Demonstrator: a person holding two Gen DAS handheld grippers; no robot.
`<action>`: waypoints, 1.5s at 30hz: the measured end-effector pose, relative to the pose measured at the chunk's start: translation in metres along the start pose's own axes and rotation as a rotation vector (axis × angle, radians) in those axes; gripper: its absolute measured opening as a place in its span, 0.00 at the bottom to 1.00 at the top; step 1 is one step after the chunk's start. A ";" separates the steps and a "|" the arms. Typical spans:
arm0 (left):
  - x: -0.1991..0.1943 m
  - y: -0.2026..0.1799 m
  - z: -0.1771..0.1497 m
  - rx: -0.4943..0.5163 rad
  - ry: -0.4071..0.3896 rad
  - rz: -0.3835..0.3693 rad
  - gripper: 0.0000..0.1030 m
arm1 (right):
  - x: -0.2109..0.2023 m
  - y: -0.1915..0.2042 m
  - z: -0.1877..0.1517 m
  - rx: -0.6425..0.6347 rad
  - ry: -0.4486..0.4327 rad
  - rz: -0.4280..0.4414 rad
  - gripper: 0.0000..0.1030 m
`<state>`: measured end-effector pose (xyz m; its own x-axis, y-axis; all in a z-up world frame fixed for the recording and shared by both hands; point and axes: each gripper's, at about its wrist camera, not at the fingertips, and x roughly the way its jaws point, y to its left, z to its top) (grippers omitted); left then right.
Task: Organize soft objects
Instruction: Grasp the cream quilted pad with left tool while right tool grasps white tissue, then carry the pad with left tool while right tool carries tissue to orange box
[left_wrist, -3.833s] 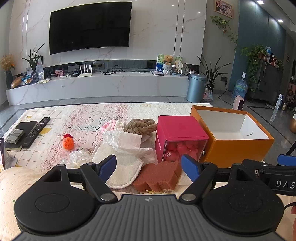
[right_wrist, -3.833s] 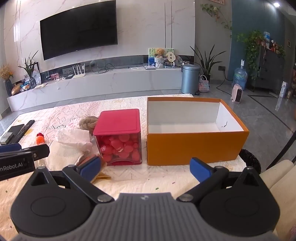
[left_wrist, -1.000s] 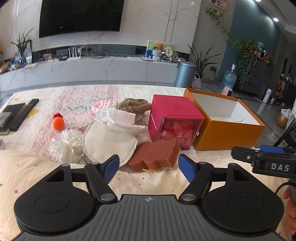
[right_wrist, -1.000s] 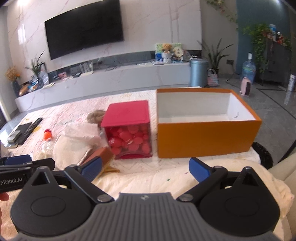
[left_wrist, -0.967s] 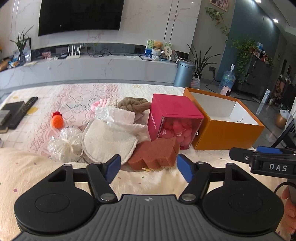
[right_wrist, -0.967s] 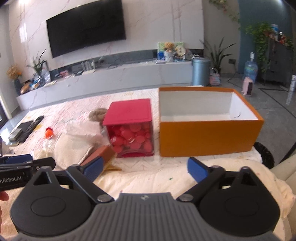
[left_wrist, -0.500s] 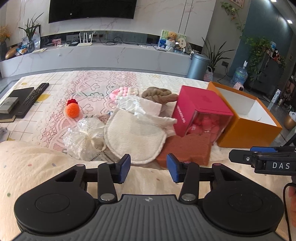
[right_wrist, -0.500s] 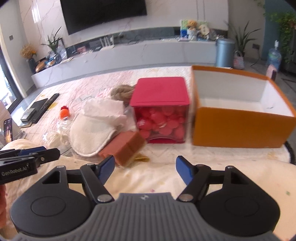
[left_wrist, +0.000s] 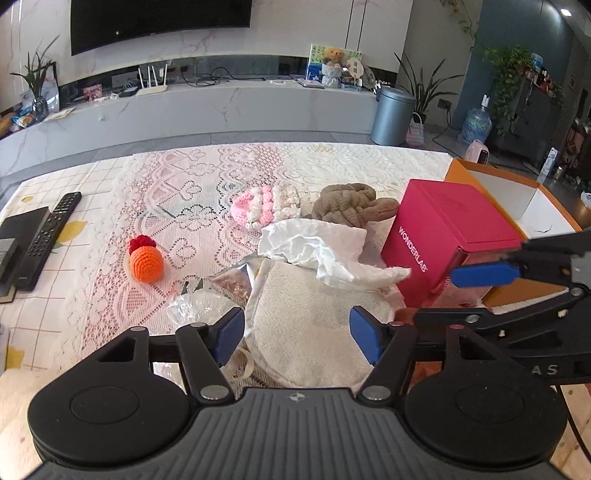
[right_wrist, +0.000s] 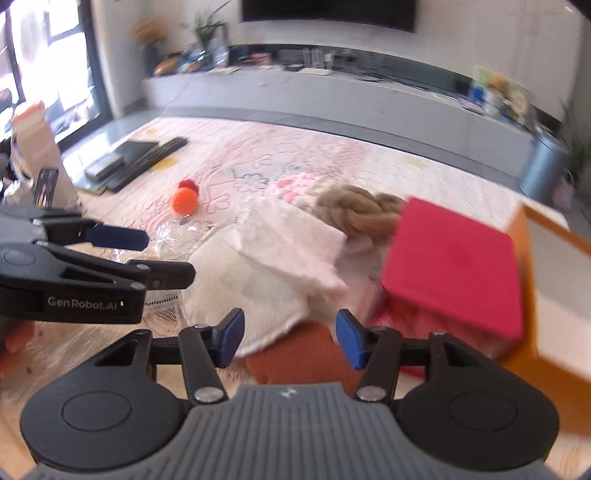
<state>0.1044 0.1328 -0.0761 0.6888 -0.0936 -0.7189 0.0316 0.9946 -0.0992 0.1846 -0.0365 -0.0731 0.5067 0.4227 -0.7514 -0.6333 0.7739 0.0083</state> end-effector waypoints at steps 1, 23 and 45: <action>0.004 0.003 0.002 -0.006 0.009 0.000 0.74 | 0.005 0.000 0.005 -0.023 0.006 0.008 0.53; 0.053 0.034 0.022 -0.048 0.092 -0.051 0.68 | 0.117 0.000 0.097 -0.561 0.276 0.235 0.77; 0.068 0.042 0.017 -0.145 0.099 -0.151 0.78 | 0.114 -0.034 0.075 -0.251 0.311 0.356 0.17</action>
<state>0.1649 0.1691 -0.1179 0.6098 -0.2518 -0.7515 0.0192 0.9526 -0.3036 0.3078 0.0209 -0.1101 0.0620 0.4490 -0.8914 -0.8742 0.4554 0.1686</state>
